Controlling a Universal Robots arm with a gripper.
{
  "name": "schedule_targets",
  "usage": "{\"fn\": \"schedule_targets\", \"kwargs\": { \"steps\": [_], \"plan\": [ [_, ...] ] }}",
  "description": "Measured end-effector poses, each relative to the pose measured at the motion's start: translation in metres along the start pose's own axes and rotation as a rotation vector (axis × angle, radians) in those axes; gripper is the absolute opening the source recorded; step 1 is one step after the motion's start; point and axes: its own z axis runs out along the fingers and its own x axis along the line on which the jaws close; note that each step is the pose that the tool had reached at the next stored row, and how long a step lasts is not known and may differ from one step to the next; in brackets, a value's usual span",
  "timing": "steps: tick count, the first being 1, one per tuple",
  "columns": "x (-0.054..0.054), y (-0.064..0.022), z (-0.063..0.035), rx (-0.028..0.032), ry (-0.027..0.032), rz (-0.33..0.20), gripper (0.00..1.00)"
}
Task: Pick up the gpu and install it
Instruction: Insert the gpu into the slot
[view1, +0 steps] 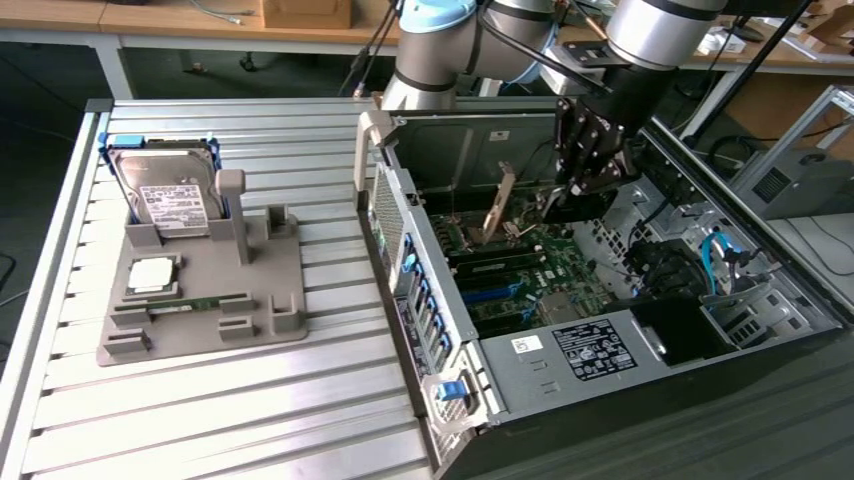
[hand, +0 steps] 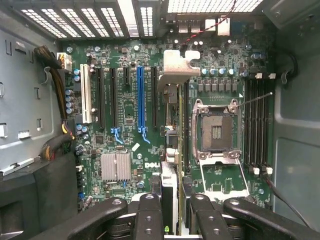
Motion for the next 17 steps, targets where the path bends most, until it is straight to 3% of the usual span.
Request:
{"fn": "schedule_targets", "kwargs": {
  "steps": [17],
  "plan": [
    [0.0008, 0.0038, 0.0043, 0.0, 0.0002, 0.0, 0.27]
  ]
}}
